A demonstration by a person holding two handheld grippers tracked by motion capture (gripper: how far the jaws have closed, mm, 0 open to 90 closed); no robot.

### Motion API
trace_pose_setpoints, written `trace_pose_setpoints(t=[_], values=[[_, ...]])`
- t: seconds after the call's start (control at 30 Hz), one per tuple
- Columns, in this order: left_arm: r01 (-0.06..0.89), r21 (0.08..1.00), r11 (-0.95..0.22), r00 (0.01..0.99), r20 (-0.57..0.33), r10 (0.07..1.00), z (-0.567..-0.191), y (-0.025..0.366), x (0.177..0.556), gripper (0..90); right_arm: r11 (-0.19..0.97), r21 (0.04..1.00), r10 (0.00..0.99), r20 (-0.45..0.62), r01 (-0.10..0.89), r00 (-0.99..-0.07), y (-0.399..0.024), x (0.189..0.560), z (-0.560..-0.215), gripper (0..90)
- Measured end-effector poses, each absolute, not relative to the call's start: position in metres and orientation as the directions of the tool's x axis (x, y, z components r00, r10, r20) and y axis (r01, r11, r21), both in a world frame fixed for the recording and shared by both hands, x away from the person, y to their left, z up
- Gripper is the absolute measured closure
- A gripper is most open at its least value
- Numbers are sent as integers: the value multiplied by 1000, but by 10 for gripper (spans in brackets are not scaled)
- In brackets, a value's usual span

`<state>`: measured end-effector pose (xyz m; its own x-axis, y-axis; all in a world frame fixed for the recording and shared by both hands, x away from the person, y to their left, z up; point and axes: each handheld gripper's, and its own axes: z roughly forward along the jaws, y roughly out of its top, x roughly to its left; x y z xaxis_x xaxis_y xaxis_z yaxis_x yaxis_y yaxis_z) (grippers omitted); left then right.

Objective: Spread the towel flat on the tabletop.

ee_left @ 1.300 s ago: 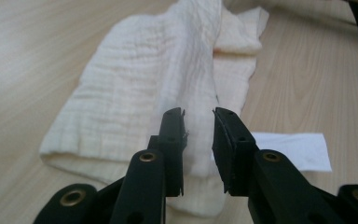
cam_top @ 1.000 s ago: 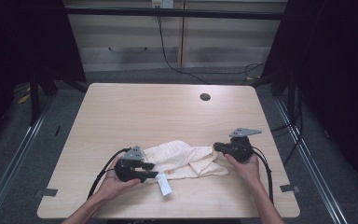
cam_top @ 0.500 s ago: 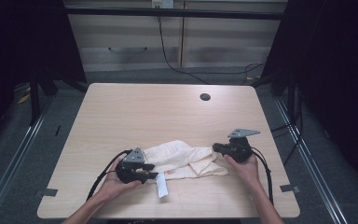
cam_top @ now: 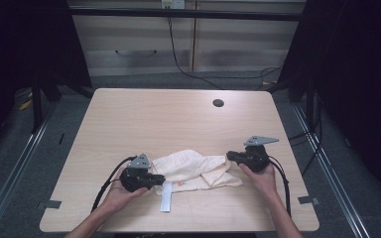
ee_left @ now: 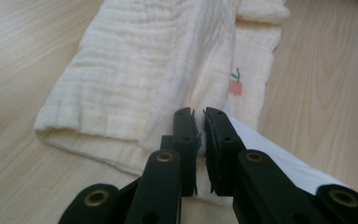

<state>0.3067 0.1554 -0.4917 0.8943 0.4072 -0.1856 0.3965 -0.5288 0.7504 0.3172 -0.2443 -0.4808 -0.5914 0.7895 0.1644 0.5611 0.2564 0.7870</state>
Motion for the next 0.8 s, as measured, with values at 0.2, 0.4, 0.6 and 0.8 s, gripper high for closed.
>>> trace_pose_setpoints(t=[0.2, 0.4, 0.6, 0.8], values=[[411, 780, -472, 884, -214, 416, -482, 164, 309, 834, 243, 803, 787, 165, 544, -595, -245, 315, -476, 849], [403, 817, -412, 878, -219, 426, -468, 174, 312, 834, 221, 826, 780, 169, 518, -602, -244, 311, -464, 850], [406, 844, -349, 870, -241, 431, -453, 183, 316, 834, 206, 863, 770, 148, 462, -621, -242, 306, -441, 852], [382, 871, -309, 871, -228, 436, -436, 186, 320, 835, 184, 893, 766, 132, 411, -629, -244, 304, -422, 854]])
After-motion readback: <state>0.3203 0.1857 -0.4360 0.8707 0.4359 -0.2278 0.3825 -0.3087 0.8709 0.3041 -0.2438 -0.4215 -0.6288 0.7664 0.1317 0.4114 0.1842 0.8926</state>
